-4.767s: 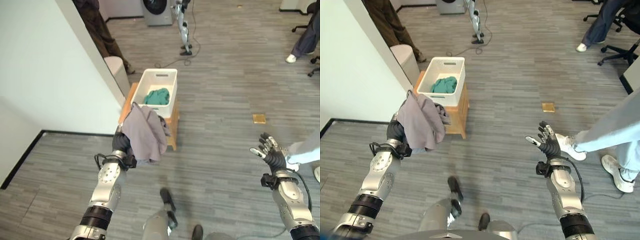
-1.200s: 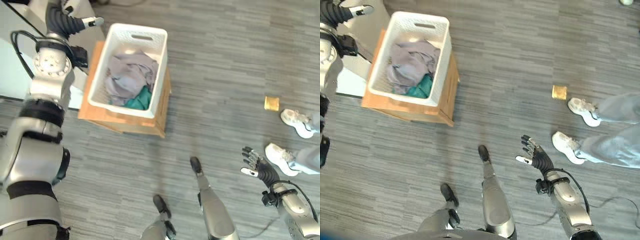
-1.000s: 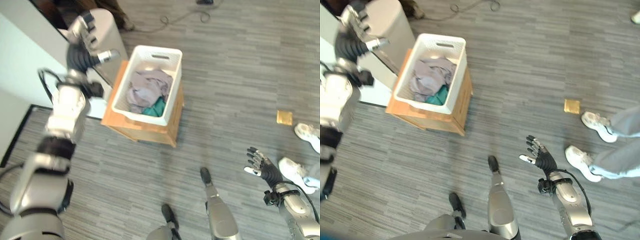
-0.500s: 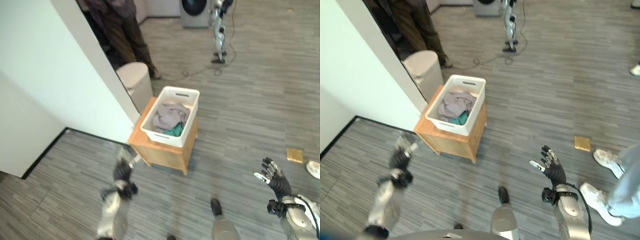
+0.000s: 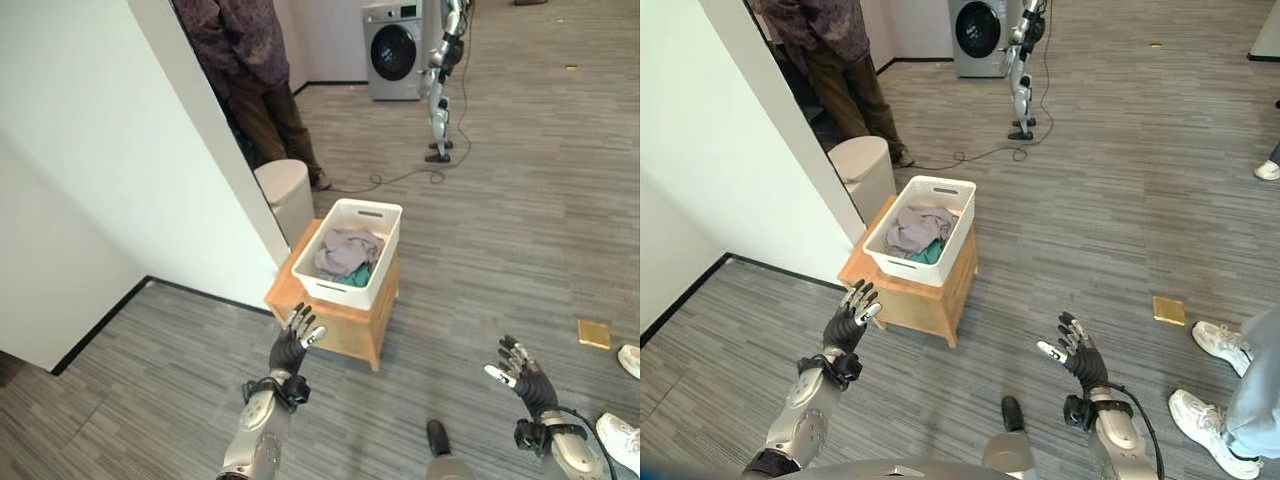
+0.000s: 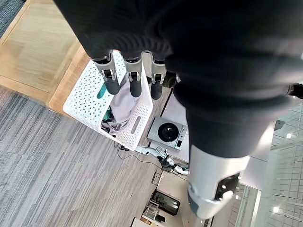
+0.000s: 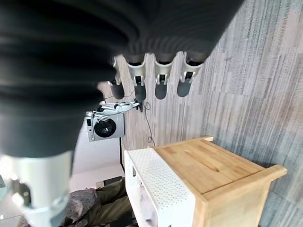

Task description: Pick up bed clothes into laundry basket.

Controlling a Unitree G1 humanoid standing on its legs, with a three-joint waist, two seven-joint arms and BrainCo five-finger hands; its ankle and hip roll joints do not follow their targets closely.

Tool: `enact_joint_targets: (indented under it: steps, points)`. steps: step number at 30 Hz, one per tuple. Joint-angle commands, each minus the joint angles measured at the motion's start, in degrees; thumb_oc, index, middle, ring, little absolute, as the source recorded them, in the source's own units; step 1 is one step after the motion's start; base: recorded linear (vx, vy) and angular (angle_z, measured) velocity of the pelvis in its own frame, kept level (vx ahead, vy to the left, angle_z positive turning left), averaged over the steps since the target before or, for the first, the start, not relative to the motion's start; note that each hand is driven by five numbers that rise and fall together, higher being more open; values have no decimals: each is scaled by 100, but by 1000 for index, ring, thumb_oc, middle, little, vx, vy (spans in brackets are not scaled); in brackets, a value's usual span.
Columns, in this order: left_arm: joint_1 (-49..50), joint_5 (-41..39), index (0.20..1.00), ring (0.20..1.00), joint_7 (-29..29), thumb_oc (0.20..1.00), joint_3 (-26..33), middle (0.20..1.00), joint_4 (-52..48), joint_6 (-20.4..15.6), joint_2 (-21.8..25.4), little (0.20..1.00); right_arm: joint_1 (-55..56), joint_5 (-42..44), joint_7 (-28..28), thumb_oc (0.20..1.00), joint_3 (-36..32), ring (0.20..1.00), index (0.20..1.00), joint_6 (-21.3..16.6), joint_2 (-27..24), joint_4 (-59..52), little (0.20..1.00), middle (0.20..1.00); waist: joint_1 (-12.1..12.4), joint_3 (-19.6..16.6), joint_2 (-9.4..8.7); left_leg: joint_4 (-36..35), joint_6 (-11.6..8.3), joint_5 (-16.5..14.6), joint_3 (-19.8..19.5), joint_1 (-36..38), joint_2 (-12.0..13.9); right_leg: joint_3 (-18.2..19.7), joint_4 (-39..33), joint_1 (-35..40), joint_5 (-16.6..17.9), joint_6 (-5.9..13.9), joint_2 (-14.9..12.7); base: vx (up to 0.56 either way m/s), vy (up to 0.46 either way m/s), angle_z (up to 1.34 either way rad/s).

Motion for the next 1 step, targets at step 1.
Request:
enact_joint_targets:
  steps: [1]
  points:
    - [-413, 228, 1000, 1000, 22, 1000, 169, 1000, -8, -235, 221, 1000, -350, 107, -37, 1000, -106, 1000, 1000, -231, -159, -239, 1000, 1000, 45, 279, -38, 311, 37, -176, -184, -46, -68, 1, 559, 280, -659, 144, -78, 0, 0, 0]
